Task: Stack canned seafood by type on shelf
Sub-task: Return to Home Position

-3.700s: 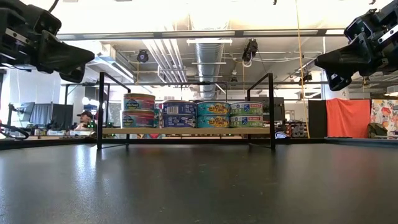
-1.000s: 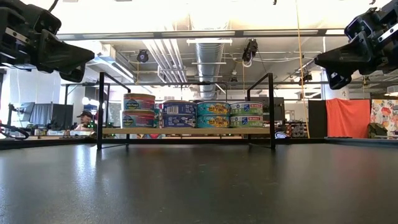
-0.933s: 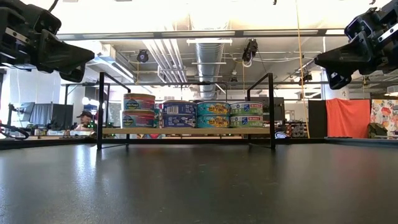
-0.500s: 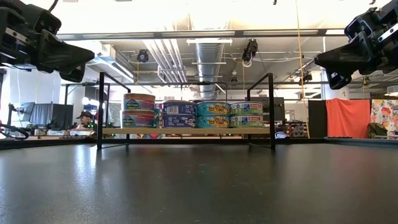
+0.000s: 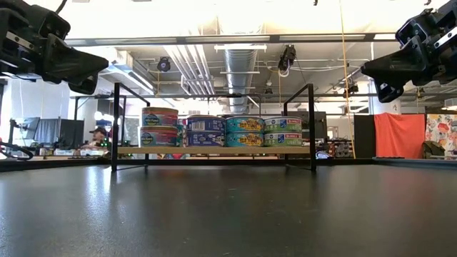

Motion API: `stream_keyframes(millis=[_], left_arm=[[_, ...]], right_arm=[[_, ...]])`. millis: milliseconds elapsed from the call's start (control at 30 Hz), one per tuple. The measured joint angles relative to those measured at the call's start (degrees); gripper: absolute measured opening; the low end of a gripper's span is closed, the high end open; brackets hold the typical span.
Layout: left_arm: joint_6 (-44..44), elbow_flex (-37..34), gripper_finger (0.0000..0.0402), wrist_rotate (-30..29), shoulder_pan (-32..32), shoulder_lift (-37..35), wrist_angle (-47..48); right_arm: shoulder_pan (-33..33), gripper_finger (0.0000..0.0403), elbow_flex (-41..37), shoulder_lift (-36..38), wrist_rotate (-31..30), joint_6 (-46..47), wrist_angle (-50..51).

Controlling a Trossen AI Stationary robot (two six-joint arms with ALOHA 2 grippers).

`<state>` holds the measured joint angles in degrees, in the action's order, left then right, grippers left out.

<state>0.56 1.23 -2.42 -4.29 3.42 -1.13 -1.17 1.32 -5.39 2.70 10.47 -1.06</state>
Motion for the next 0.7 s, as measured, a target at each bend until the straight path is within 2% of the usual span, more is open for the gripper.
stream_keyframes(millis=[433, 700], left_arm=[[0.0, 0.0, 0.0000, 0.0, 0.0, 0.0, 0.0], [0.0, 0.0, 0.0000, 0.0, 0.0, 0.0, 0.0]], right_arm=[[0.0, 0.0029, 0.0, -0.1, 0.0, 0.0, 0.0], [0.4, 0.0029, 0.0, -3.7, 0.1, 0.0, 0.8]])
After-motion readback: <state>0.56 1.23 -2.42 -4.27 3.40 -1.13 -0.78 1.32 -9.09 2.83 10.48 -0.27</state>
